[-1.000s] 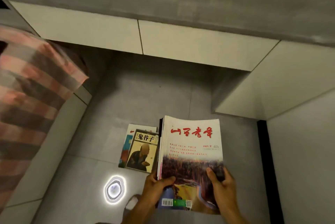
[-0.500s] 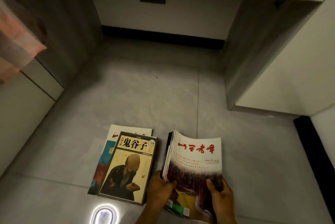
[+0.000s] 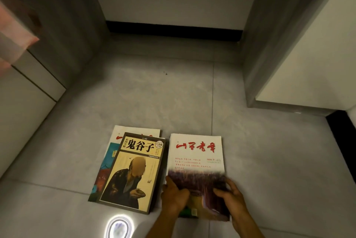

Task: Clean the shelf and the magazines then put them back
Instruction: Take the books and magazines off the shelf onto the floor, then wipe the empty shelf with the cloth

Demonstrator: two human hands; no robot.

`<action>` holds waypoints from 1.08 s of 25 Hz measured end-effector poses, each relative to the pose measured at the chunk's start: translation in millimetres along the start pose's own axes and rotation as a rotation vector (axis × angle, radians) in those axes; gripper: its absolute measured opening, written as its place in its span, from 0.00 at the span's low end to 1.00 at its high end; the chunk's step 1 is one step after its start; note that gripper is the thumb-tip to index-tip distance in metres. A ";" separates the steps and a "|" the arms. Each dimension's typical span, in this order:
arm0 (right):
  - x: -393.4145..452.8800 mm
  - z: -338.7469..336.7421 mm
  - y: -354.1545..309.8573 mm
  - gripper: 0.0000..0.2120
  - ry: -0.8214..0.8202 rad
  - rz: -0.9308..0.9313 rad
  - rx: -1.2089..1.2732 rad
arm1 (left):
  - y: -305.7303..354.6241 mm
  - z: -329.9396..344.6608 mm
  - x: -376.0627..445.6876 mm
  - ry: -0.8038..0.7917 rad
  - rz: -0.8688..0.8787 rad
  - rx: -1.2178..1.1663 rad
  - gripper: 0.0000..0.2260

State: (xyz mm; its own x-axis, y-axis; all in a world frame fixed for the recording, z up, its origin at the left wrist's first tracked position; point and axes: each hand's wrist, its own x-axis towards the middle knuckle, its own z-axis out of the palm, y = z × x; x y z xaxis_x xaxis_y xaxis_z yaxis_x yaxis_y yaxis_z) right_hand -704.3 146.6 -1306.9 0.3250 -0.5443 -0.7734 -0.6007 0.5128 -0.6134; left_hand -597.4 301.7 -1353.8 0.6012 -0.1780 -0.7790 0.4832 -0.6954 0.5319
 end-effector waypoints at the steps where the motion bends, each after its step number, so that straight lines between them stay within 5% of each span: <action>1: 0.3 2.4 -0.8 0.25 0.003 0.001 -0.018 | 0.7 -0.4 -1.8 0.009 0.003 -0.016 0.45; 8: -18.7 24.7 -2.0 0.26 0.113 0.027 -0.164 | 14.9 -12.7 -32.6 0.000 0.034 -0.176 0.34; 12: -64.3 47.1 -50.0 0.23 0.164 -0.176 -0.082 | 38.6 -13.1 -55.2 0.065 0.138 -0.134 0.27; 15: -120.0 49.1 -112.3 0.27 0.128 -0.284 -0.012 | 91.9 -42.6 -114.8 0.064 0.071 -0.276 0.16; 20: -266.3 32.8 -255.5 0.26 0.129 -0.395 0.024 | 232.9 -146.4 -268.4 0.189 0.188 -0.308 0.23; 27: -494.6 -22.0 -457.8 0.26 0.133 -0.596 0.023 | 422.9 -251.0 -483.4 0.164 0.480 -0.336 0.24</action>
State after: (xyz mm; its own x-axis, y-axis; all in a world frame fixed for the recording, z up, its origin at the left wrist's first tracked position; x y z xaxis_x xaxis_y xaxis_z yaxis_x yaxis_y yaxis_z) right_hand -606.1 166.4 -640.1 0.5054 -0.8195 -0.2702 -0.3273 0.1077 -0.9388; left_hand -523.9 268.5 -669.0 0.8791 -0.2890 -0.3790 0.2922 -0.3014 0.9076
